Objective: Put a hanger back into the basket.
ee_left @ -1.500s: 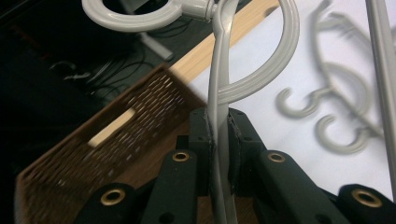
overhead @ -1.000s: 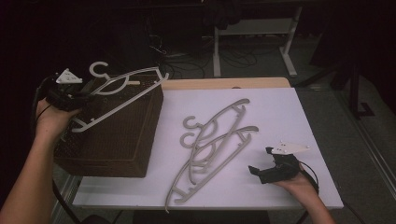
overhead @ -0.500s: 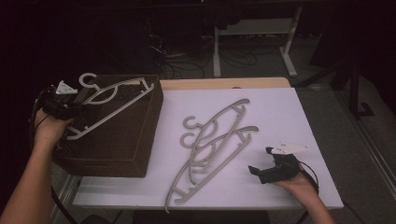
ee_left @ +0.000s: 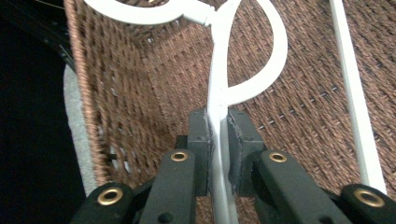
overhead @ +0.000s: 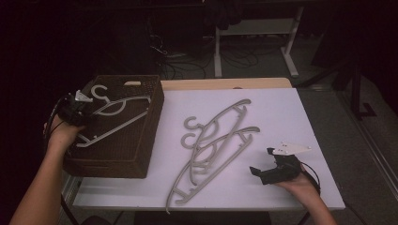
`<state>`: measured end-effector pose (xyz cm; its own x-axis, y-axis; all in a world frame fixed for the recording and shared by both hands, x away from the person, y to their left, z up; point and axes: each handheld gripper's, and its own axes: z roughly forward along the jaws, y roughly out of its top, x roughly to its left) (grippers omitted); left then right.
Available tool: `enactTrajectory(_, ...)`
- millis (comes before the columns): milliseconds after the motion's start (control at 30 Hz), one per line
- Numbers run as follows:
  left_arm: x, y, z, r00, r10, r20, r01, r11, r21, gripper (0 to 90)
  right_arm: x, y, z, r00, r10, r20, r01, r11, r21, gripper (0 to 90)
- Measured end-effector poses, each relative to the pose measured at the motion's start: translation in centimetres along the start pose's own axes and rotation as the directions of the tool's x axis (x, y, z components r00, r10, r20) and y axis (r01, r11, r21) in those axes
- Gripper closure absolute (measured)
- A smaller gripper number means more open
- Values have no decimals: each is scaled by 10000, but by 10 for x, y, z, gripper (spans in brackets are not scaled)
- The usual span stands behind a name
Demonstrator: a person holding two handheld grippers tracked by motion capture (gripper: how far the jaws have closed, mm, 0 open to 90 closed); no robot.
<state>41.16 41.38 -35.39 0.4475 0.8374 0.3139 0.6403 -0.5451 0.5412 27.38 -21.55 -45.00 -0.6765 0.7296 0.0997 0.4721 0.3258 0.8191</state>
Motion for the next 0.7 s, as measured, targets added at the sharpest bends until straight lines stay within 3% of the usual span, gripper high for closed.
enactTrajectory(133, 0, -3, 2, 9996, -190, 187, 188, 9998, 97, 664, 0, 0, 0, 10000, -5, 2, 5, 10000, -20, 0)
enactTrajectory(300, 1, -4, -2, 9980, -479, 413, 492, 9983, -307, 567, 0, 1, 0, 10000, -22, 19, 22, 10000, -4, 0)
enactTrajectory(400, 3, -4, -7, 9926, -863, 857, 929, 9928, -757, 496, 0, 1, 1, 10000, -32, 30, 32, 10000, -17, 0)
enactTrajectory(567, -1, 1, -19, 9738, -1216, 1921, 1545, 9738, -1670, 419, 1, 1, 1, 10000, -63, 28, 63, 10000, -11, 0)
enactTrajectory(700, -10, 7, -27, 9495, -1096, 2940, 1781, 9597, -2174, 361, 1, 2, 1, 10000, -60, 27, 60, 10000, -8, 0)
